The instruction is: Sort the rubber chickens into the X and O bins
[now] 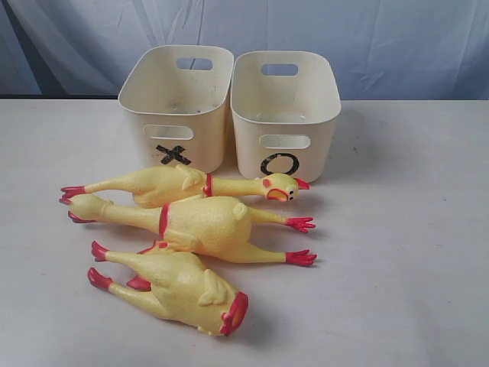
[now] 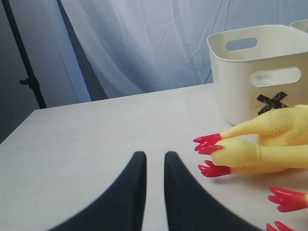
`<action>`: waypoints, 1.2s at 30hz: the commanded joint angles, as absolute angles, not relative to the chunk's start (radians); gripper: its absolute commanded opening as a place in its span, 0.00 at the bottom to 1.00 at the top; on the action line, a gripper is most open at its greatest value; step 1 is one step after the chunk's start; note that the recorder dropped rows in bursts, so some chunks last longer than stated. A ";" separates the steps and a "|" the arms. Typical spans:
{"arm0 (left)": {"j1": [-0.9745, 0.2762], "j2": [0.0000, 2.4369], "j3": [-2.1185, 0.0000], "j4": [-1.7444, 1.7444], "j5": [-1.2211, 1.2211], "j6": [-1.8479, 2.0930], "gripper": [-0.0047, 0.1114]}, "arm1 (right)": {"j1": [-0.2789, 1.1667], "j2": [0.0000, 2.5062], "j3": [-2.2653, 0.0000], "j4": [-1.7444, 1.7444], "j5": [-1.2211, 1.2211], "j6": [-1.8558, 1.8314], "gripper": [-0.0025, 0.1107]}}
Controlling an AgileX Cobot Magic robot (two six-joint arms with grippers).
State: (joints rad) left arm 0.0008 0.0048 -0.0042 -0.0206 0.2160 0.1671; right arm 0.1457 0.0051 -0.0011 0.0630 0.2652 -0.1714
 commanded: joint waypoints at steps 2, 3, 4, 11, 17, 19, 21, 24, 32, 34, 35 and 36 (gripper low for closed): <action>-0.003 0.000 0.000 -0.017 0.207 0.165 0.16 | 0.140 0.000 0.000 0.066 0.252 -0.175 0.02; -0.003 0.000 0.000 -0.017 0.207 0.165 0.16 | 0.140 0.000 0.000 0.066 0.252 -0.175 0.02; -0.003 0.000 0.000 -0.017 0.207 0.165 0.16 | 0.140 0.000 0.000 0.066 0.252 -0.175 0.02; -0.003 0.000 0.000 -0.017 0.207 0.165 0.16 | 0.140 0.000 0.000 0.066 0.252 -0.175 0.02; -0.003 0.000 0.000 -0.017 0.207 0.165 0.16 | 0.140 0.000 0.000 0.066 0.255 -0.175 0.02; -0.003 0.000 0.000 -0.017 0.207 0.165 0.16 | 0.140 0.000 0.000 0.066 0.255 -0.175 0.02; -0.003 0.000 0.000 -0.017 0.207 0.165 0.16 | 0.140 0.000 0.000 0.066 0.255 -0.175 0.02; -0.003 0.000 0.000 -0.017 0.207 0.165 0.16 | 0.140 0.000 0.000 0.066 0.255 -0.175 0.02; -0.003 0.000 0.000 -0.167 0.152 0.165 0.16 | 0.140 0.000 0.000 0.066 0.252 -0.175 0.02; -0.003 0.000 0.000 -0.316 0.119 0.165 0.16 | 0.140 0.000 0.000 0.066 0.252 -0.175 0.02; -0.003 0.000 0.000 -0.414 0.108 0.165 0.16 | 0.140 0.000 0.000 0.066 0.252 -0.175 0.02; -0.003 0.000 0.000 -0.487 0.098 0.165 0.16 | 0.140 0.000 0.000 0.066 0.252 -0.175 0.02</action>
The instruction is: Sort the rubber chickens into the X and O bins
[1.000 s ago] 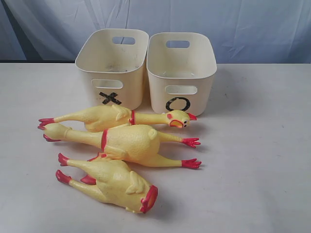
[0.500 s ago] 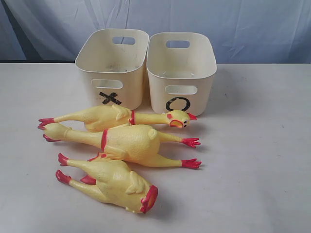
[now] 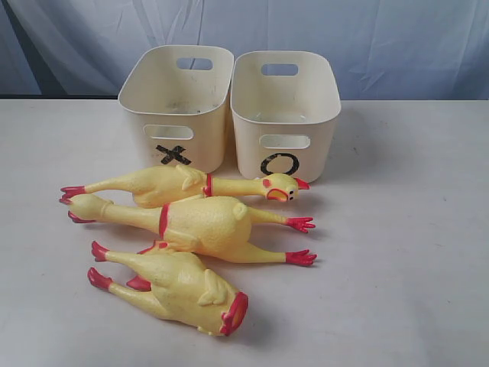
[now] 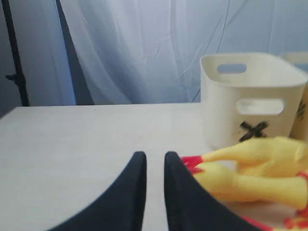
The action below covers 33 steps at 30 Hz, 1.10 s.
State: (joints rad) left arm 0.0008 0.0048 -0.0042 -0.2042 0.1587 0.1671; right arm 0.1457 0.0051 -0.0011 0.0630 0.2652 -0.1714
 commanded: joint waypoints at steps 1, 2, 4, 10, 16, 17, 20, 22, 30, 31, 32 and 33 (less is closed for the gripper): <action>-0.003 0.000 0.000 -0.564 0.082 0.165 0.16 | 0.140 0.000 0.000 0.066 0.252 -0.175 0.02; -0.003 0.000 0.000 -0.622 0.064 0.165 0.16 | 0.140 0.000 0.000 0.066 0.252 -0.175 0.02; -0.003 0.000 0.000 -0.643 0.029 0.165 0.16 | 0.140 0.000 0.000 0.066 0.252 -0.175 0.02; -0.003 0.000 0.000 -0.638 -0.110 0.163 0.16 | 0.140 0.000 0.000 0.066 0.252 -0.175 0.02; -0.003 0.000 0.000 -0.642 -0.187 0.151 0.16 | 0.140 0.000 0.000 0.066 0.254 -0.175 0.02; -0.003 0.000 0.000 -0.642 -0.190 0.130 0.16 | 0.140 0.000 0.000 0.066 0.254 -0.175 0.02; -0.003 0.000 0.000 -0.640 -0.190 0.112 0.16 | 0.140 0.000 0.000 0.066 0.254 -0.175 0.02; -0.003 0.000 0.000 -0.640 -0.188 0.096 0.16 | 0.143 0.000 0.000 0.066 0.254 -0.175 0.02; -0.003 0.000 -0.053 -0.552 -0.092 -0.051 0.16 | 0.143 0.000 0.000 0.066 0.254 -0.175 0.02; -0.003 0.000 -0.075 -0.524 -0.053 -0.049 0.16 | 0.143 0.000 0.000 0.066 0.253 -0.175 0.02; -0.003 0.000 -0.104 -0.503 -0.023 -0.049 0.16 | 0.143 0.000 0.000 0.066 0.253 -0.175 0.02; -0.003 0.000 -0.136 -0.495 0.014 -0.049 0.16 | 0.143 0.000 0.000 0.066 0.253 -0.175 0.02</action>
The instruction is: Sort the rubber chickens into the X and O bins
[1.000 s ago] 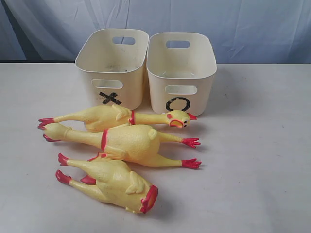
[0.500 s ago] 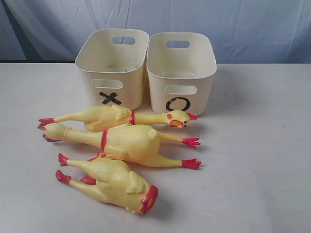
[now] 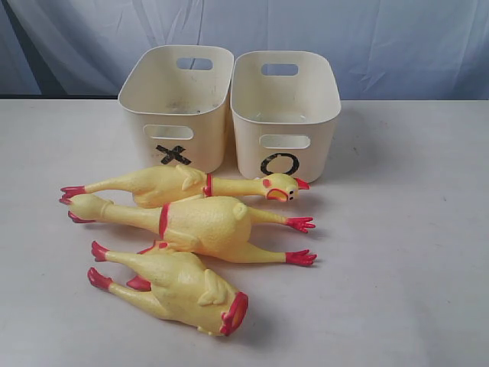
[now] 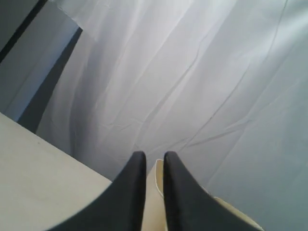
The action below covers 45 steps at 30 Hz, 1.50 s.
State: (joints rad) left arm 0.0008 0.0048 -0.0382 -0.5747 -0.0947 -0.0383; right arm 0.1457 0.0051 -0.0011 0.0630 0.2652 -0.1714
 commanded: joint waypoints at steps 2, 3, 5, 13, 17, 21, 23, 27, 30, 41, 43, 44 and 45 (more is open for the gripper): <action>-0.003 0.000 -0.196 -0.472 0.080 -0.044 0.16 | 0.143 0.000 0.000 0.066 0.253 -0.175 0.02; -0.003 0.010 -0.221 -0.457 0.107 -0.041 0.16 | 0.143 0.000 0.000 0.066 0.253 -0.175 0.02; -0.003 0.042 -0.284 -0.407 0.188 -0.012 0.16 | 0.143 0.000 0.000 0.066 0.253 -0.175 0.02; -0.003 0.304 -0.523 -0.785 0.556 0.708 0.16 | 0.143 0.000 0.000 0.066 0.255 -0.175 0.02; -0.016 0.478 -0.573 -0.814 0.652 0.820 0.16 | 0.143 0.000 0.000 0.066 0.255 -0.175 0.02; -0.114 0.661 -0.573 -0.748 0.676 0.835 0.16 | 0.143 0.000 0.000 0.066 0.255 -0.175 0.02; -0.160 0.740 -0.573 -0.708 0.688 0.888 0.16 | 0.143 0.000 0.000 0.066 0.255 -0.175 0.02; -0.227 0.824 -0.573 -0.709 0.674 1.037 0.16 | 0.143 0.000 0.000 0.066 0.252 -0.175 0.02; -0.296 0.881 -0.573 -0.680 0.640 1.085 0.16 | 0.143 0.000 0.000 0.066 0.252 -0.175 0.02; -0.491 1.027 -0.573 -0.313 0.524 1.131 0.16 | 0.143 0.000 0.000 0.066 0.255 -0.175 0.02; -0.491 1.047 -0.573 -0.324 0.481 1.151 0.17 | 0.143 0.000 0.000 0.066 0.255 -0.175 0.02; -0.491 1.058 -0.573 -0.324 0.467 1.164 0.17 | 0.143 0.000 0.000 0.066 0.255 -0.175 0.02; -0.491 1.071 -0.573 -0.324 0.462 1.173 0.17 | 0.143 0.000 0.000 0.066 0.255 -0.175 0.02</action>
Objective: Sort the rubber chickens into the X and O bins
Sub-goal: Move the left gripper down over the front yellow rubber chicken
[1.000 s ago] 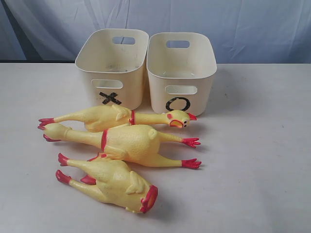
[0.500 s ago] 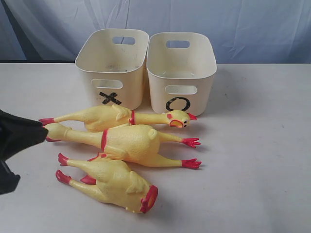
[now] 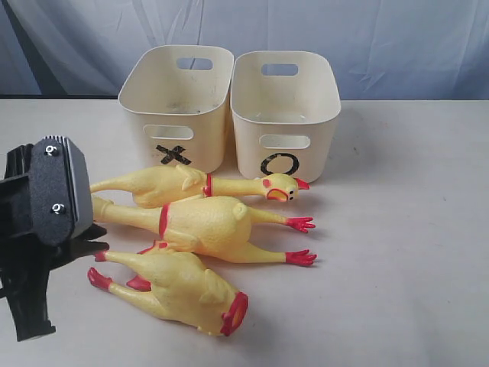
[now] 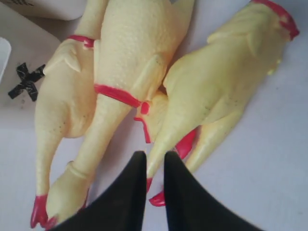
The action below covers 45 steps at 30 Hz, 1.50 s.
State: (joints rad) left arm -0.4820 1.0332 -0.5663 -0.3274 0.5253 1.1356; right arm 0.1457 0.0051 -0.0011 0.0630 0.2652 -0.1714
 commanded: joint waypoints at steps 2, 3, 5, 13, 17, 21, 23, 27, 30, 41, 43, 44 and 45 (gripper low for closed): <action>-0.491 1.099 -0.573 -0.324 0.449 1.189 0.22 | 0.143 0.000 0.000 0.066 0.255 -0.175 0.02; -0.491 1.112 -0.573 -0.324 0.447 1.189 0.24 | 0.143 0.000 0.000 0.066 0.255 -0.175 0.02; -0.491 1.138 -0.573 -0.332 0.438 1.189 0.32 | 0.143 0.000 0.000 0.066 0.255 -0.175 0.02; -0.491 1.207 -0.573 -0.391 0.424 1.189 0.54 | 0.143 0.000 0.000 0.066 0.255 -0.175 0.02; -0.491 1.232 -0.573 -0.391 0.423 1.216 0.55 | 0.143 0.000 0.000 0.066 0.252 -0.175 0.02; -0.491 1.255 -0.573 -0.401 0.416 1.293 0.55 | 0.143 0.000 0.000 0.066 0.252 -0.175 0.02; -0.491 1.274 -0.573 -0.427 0.411 1.325 0.55 | 0.143 0.000 0.000 0.066 0.252 -0.175 0.02; -0.491 1.315 -0.573 -0.482 0.405 1.385 0.55 | 0.143 0.000 0.000 0.066 0.252 -0.175 0.02; -0.491 1.336 -0.573 -0.482 0.388 1.398 0.55 | 0.143 0.000 0.000 0.066 0.252 -0.175 0.02; -0.491 1.412 -0.573 -0.484 0.349 1.422 0.54 | 0.143 0.000 0.000 0.066 0.256 -0.175 0.02; -0.491 1.416 -0.573 -0.492 0.349 1.438 0.54 | 0.143 0.000 0.000 0.066 0.256 -0.175 0.02; -0.491 1.421 -0.573 -0.505 0.349 1.446 0.54 | 0.143 0.000 0.000 0.066 0.256 -0.175 0.02; -0.491 1.425 -0.573 -0.514 0.349 1.458 0.54 | 0.143 0.000 0.000 0.066 0.256 -0.175 0.02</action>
State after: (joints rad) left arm -0.4820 1.4128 -0.5679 -0.4809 0.3540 1.4336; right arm 0.1457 0.0051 -0.0011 0.0630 0.2652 -0.1714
